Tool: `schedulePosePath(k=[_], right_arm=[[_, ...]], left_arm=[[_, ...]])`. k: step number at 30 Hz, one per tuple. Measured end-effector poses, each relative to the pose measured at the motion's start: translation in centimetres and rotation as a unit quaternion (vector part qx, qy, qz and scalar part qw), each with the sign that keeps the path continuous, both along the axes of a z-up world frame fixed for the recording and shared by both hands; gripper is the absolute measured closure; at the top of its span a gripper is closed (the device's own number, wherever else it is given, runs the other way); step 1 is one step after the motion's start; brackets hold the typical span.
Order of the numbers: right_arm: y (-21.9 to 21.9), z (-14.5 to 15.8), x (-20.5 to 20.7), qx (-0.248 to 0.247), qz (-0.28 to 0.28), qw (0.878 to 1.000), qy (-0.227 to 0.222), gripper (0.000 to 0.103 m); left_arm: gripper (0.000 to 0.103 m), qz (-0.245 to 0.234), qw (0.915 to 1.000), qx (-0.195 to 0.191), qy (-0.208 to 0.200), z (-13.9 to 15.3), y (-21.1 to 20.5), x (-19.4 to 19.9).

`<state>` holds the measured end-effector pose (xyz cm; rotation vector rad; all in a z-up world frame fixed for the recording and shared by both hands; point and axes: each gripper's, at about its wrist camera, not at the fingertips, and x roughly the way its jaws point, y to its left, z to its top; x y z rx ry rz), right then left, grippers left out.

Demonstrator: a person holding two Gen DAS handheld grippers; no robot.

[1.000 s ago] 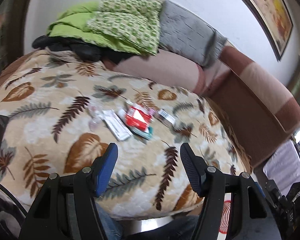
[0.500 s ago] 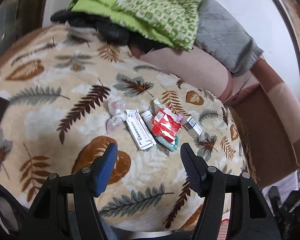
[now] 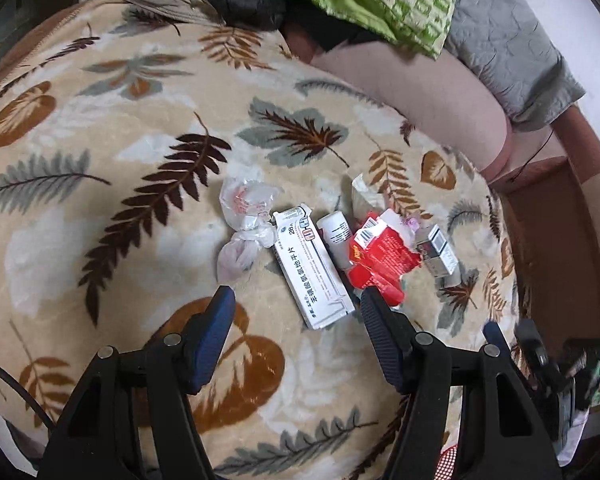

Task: Collect trash
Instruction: 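Grasp the red-and-white wrapper with the right tool while the left tool grasps the knotted clear bag, then carry the wrapper and clear plastic bag over to the red mesh wastebasket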

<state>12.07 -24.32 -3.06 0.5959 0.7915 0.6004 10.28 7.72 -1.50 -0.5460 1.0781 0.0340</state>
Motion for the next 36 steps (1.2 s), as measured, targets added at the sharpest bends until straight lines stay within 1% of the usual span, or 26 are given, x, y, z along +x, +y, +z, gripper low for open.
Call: schedulePosePath(k=[4, 6, 7, 8, 9, 11, 13, 14, 15, 17, 18, 19, 20, 21, 24, 30, 33, 36], right_arm=[[1.1, -1.9, 3.1, 0.002, 0.015, 1.0, 0.017, 0.022], [1.8, -3.0, 4.5, 0.002, 0.024, 0.999, 0.028, 0.024], [2.2, -3.7, 5.4, 0.0, 0.025, 0.999, 0.037, 0.024], [2.7, -4.5, 6.1, -0.002, 0.026, 0.999, 0.044, 0.026], [3.0, -5.0, 6.6, -0.005, 0.027, 0.998, 0.05, 0.03], [3.6, -6.5, 7.6, -0.01, 0.025, 0.998, 0.062, 0.034], [4.1, -7.5, 8.3, -0.011, 0.023, 0.997, 0.07, 0.042], [4.4, -8.0, 8.6, -0.015, 0.022, 0.997, 0.076, 0.054], [4.6, -8.3, 8.7, -0.017, 0.023, 0.996, 0.079, 0.071], [4.8, -8.8, 8.5, -0.014, 0.018, 0.996, 0.084, 0.084], [4.7, -8.8, 8.3, -0.01, 0.019, 0.996, 0.083, 0.087], [4.6, -8.7, 8.0, -0.006, 0.02, 0.997, 0.078, 0.089], [4.5, -8.3, 7.4, -0.005, 0.018, 0.997, 0.072, 0.093], [4.4, -8.0, 7.0, -0.006, 0.015, 0.998, 0.068, 0.095], [3.4, -6.7, 5.1, 0.009, 0.001, 0.998, 0.062, 0.096], [0.6, -3.2, -0.3, 0.01, -0.03, 0.999, 0.031, 0.097], [-1.1, -1.2, -3.7, 0.023, -0.053, 0.998, 0.015, 0.097], [-2.9, 0.7, -7.3, 0.034, -0.077, 0.996, -0.003, 0.097]], left_arm=[[0.039, 0.001, 0.9996, 0.024, -0.016, -1.5, 0.1, 0.6], [0.039, -0.006, 0.9994, 0.035, -0.003, -2.3, 0.2, 1.3], [0.039, -0.005, 0.9994, 0.034, 0.001, -2.7, 0.3, 1.5], [0.039, -0.005, 0.9994, 0.033, 0.004, -3.1, 0.5, 1.8], [0.039, -0.007, 0.9992, 0.038, 0.008, -3.3, 0.5, 2.1], [0.039, -0.007, 0.9986, 0.049, 0.015, -4.0, 0.5, 2.6], [0.039, -0.019, 0.9979, 0.053, 0.031, -4.9, 0.0, 3.2], [0.039, -0.025, 0.9971, 0.055, 0.045, -5.6, -0.2, 3.6], [0.039, -0.028, 0.9963, 0.058, 0.057, -6.2, -0.3, 3.9], [0.04, -0.027, 0.9943, 0.068, 0.078, -7.1, -0.1, 4.3], [0.049, -0.025, 0.9939, 0.069, 0.083, -7.4, 0.1, 4.4], [0.063, -0.023, 0.9933, 0.07, 0.089, -7.7, 0.2, 4.4], [0.07, -0.021, 0.9926, 0.074, 0.094, -7.8, 0.2, 4.5], [0.084, -0.02, 0.9921, 0.079, 0.095, -7.8, 0.2, 4.4], [0.084, -0.018, 0.9941, 0.078, 0.073, -7.0, 0.2, 4.1], [0.084, -0.029, 0.9964, 0.075, 0.027, -4.9, -0.4, 3.0], [0.084, -0.016, 0.9971, 0.074, 0.006, -3.6, -0.3, 1.9], [0.084, 0.001, 0.9968, 0.075, -0.029, -1.5, -0.6, 0.3]])
